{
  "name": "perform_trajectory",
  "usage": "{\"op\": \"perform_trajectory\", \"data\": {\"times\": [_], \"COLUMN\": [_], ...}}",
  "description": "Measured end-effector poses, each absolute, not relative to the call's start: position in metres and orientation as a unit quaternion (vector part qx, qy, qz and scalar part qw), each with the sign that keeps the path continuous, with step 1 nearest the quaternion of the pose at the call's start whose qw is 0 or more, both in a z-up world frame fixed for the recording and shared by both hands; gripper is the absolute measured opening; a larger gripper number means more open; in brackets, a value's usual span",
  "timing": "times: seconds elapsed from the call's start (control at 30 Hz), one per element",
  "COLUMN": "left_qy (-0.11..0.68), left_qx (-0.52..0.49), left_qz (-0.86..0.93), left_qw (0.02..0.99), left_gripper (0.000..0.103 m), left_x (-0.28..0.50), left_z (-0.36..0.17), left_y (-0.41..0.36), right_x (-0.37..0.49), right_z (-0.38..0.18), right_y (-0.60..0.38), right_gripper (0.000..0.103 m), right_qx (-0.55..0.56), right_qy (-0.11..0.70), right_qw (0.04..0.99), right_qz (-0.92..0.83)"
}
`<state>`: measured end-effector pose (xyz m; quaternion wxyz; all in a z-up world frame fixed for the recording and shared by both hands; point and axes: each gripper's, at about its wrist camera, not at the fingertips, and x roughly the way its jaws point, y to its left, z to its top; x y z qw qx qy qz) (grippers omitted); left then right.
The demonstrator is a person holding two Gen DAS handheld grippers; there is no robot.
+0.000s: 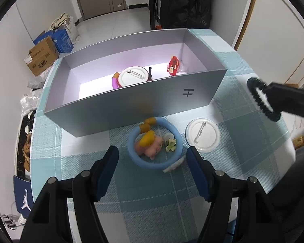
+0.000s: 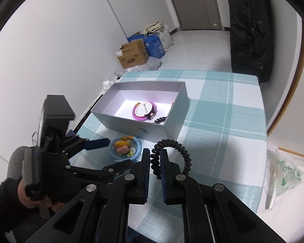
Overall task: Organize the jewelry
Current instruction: 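Grasp the blue ring toy with the left tool while the right tool holds the bracelet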
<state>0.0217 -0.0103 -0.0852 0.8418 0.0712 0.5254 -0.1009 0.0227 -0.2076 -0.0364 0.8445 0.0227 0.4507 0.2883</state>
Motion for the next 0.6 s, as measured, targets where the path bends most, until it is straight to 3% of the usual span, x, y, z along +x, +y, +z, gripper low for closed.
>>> {"op": "perform_trajectory", "data": {"times": [0.2,0.23,0.27,0.6], "left_qy": [0.516,0.516,0.516,0.500], "left_qx": [0.085,0.081,0.077,0.060], "left_qz": [-0.096,-0.098,-0.102,-0.105], "left_qw": [0.847,0.847,0.847,0.857], "left_gripper": [0.063,0.054,0.052,0.052], "left_x": [0.019,0.020,0.021,0.019], "left_z": [-0.086,-0.086,-0.086,-0.073], "left_y": [-0.012,-0.013,-0.013,-0.011], "right_x": [0.020,0.020,0.020,0.021], "right_z": [-0.031,-0.031,-0.032,-0.031], "right_y": [-0.212,-0.212,-0.213,-0.211], "right_gripper": [0.009,0.009,0.009,0.009], "right_qx": [0.032,0.032,0.033,0.031], "right_qy": [0.445,0.444,0.445,0.441], "right_qw": [0.846,0.846,0.846,0.848], "right_qz": [0.292,0.292,0.292,0.292]}}
